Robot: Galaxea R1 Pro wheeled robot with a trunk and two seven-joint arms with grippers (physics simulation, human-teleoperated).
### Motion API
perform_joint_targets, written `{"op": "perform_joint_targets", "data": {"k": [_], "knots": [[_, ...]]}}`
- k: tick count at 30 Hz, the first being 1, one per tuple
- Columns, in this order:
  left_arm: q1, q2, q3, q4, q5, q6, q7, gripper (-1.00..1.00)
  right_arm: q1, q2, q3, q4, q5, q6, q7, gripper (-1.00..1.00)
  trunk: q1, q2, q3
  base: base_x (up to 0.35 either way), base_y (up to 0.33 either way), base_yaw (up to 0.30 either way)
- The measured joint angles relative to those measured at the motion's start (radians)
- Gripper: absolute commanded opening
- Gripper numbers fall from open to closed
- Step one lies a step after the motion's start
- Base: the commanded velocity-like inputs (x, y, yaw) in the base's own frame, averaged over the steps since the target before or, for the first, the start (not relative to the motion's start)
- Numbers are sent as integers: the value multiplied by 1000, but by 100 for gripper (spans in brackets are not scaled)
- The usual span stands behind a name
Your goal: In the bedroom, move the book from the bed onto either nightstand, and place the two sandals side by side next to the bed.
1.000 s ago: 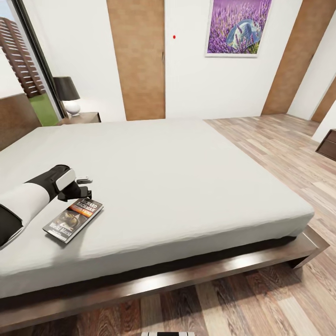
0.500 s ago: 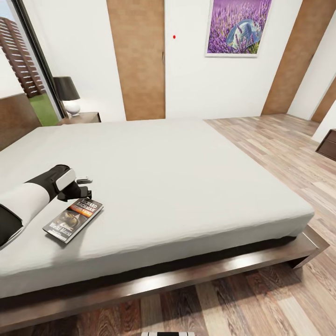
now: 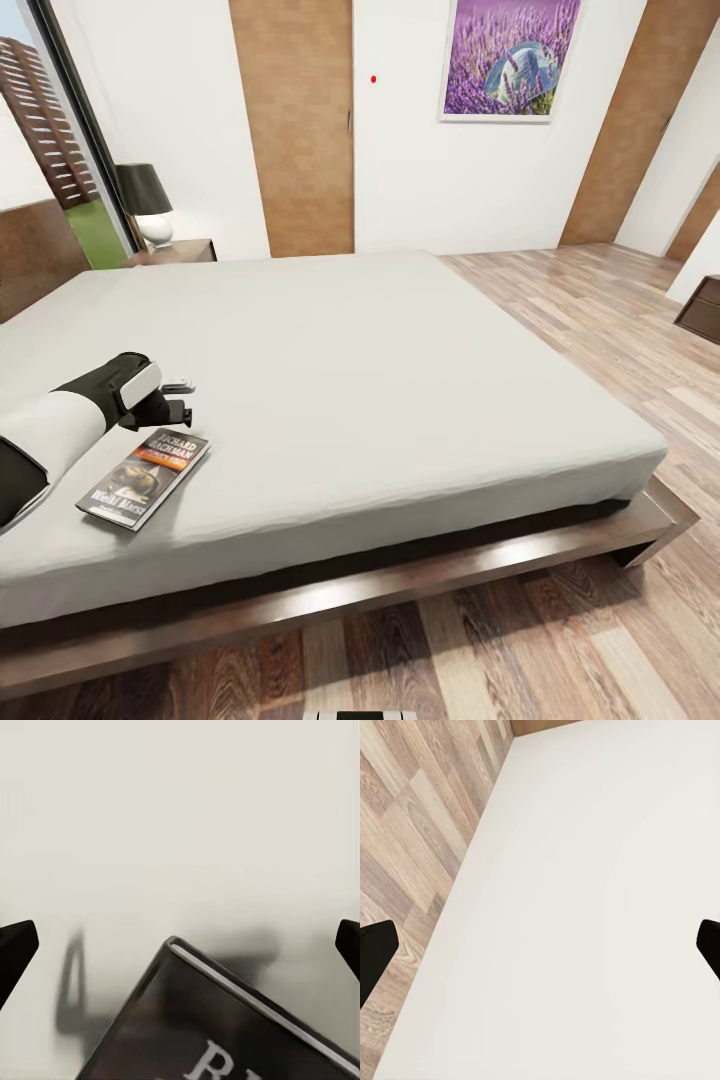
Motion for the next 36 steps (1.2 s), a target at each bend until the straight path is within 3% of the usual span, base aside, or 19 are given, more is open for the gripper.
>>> {"op": "perform_joint_targets", "data": {"k": [36], "knots": [[0,0,0,0,0,0,0,100,0,0,0,1,-2,0,0,100,0,0,0,-1,0,0]]}}
